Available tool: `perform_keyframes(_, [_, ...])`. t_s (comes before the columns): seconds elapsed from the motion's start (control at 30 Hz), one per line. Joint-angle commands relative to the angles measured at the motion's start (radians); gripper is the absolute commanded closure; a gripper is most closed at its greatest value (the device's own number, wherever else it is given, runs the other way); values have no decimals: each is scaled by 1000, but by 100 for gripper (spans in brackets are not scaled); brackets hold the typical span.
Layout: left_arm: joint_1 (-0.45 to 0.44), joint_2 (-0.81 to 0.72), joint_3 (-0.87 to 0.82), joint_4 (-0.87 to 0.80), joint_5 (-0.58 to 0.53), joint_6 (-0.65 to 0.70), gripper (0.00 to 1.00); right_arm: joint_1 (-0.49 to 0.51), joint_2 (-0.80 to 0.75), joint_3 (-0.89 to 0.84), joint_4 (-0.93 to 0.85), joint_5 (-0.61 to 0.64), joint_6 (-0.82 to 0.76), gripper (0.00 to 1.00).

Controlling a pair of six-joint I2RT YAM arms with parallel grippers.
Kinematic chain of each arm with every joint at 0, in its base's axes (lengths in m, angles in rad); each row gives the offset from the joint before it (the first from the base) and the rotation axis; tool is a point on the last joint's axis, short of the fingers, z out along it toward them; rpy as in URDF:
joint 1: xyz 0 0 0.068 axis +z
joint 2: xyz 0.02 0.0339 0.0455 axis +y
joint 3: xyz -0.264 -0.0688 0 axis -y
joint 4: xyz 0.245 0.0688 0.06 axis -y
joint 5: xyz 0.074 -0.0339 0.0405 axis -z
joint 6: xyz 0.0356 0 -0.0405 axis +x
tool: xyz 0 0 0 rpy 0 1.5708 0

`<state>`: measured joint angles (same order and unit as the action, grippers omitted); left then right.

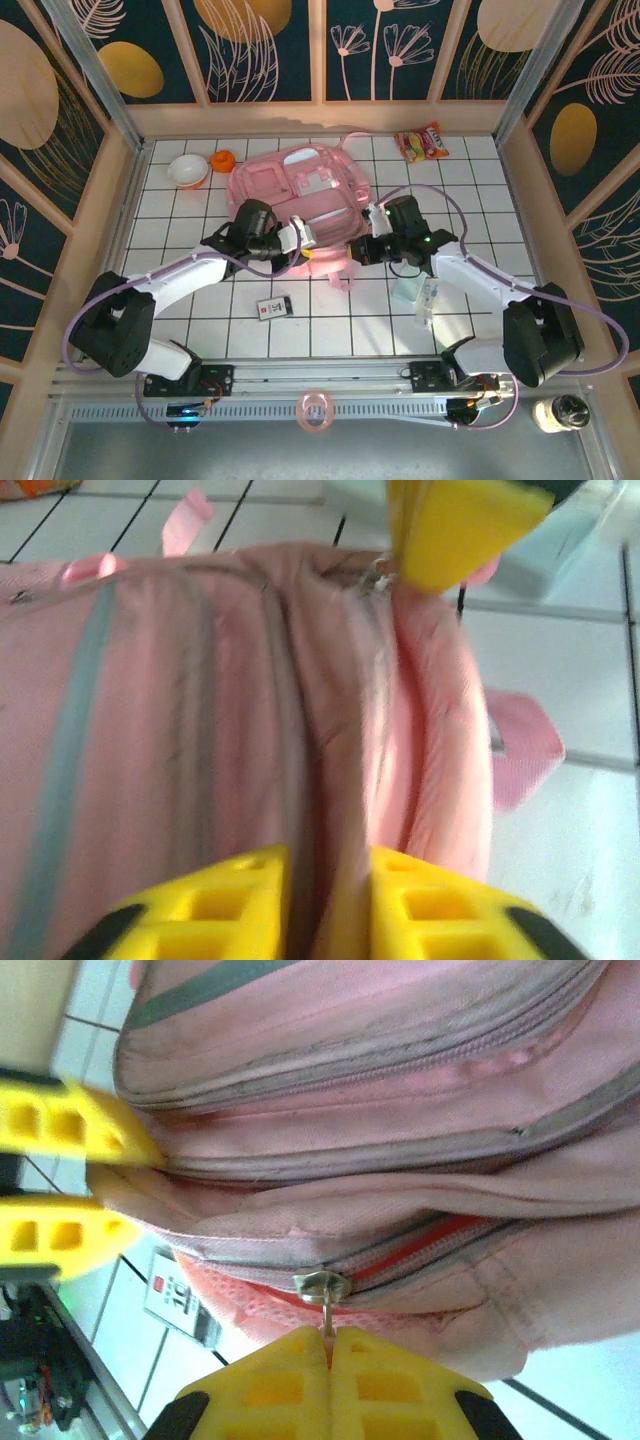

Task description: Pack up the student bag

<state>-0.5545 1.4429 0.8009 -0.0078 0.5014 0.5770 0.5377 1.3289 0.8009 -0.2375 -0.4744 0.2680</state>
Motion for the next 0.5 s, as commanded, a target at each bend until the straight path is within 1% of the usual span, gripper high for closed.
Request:
perform_keyframes(0.0, [22,-26,33,-113,27,35,41,77,14,-4,28,13,22,100])
perform_keyframes(0.03, [20,-25,48,-116,58,20,34,104,21,1,39,10,32,100])
perform_keyframes(0.1, [-6,-24,57,-97,68,-2,27,132,32,9,43,18,48,100])
perform_keyframes(0.2, [-78,8,73,-95,29,20,22,145,33,11,38,25,63,100])
perform_keyframes(0.27, [-105,53,96,-103,19,24,21,153,26,12,33,25,68,100])
perform_keyframes(0.33, [-120,104,114,-98,-18,23,21,160,17,21,17,32,70,100])
perform_keyframes(0.37, [-122,124,120,-95,-37,20,23,163,13,22,10,36,69,100])
perform_keyframes(0.47, [-127,180,136,-95,-100,10,36,163,-6,23,-14,61,64,100])
